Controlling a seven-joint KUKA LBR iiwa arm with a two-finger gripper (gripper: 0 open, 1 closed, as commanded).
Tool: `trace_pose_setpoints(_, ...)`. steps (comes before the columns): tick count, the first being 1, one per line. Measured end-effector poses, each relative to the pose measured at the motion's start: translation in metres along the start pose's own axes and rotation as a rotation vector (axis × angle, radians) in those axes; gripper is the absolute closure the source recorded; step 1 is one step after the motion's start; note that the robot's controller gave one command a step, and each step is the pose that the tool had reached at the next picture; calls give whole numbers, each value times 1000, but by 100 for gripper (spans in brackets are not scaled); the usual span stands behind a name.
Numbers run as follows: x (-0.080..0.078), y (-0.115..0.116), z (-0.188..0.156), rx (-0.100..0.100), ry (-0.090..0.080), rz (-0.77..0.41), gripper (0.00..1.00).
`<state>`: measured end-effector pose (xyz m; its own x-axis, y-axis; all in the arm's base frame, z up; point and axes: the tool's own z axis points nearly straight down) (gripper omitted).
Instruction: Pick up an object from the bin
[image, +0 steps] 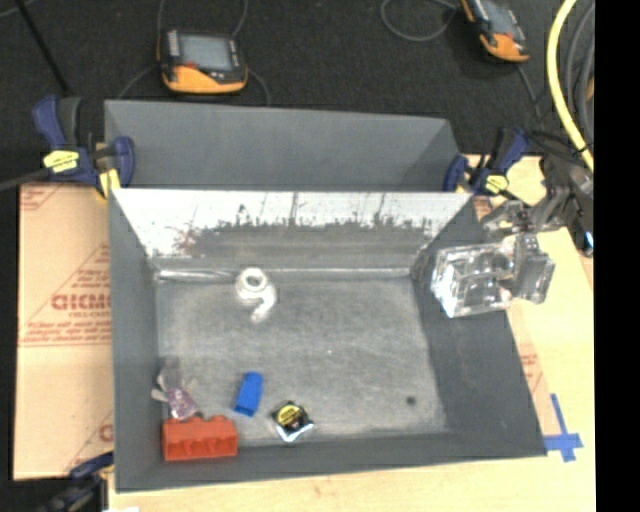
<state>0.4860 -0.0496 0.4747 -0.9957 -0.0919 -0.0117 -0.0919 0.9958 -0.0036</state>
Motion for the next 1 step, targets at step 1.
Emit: trace_pose_setpoints(1, -27, -26, 6, -4, 7, -507, 100)
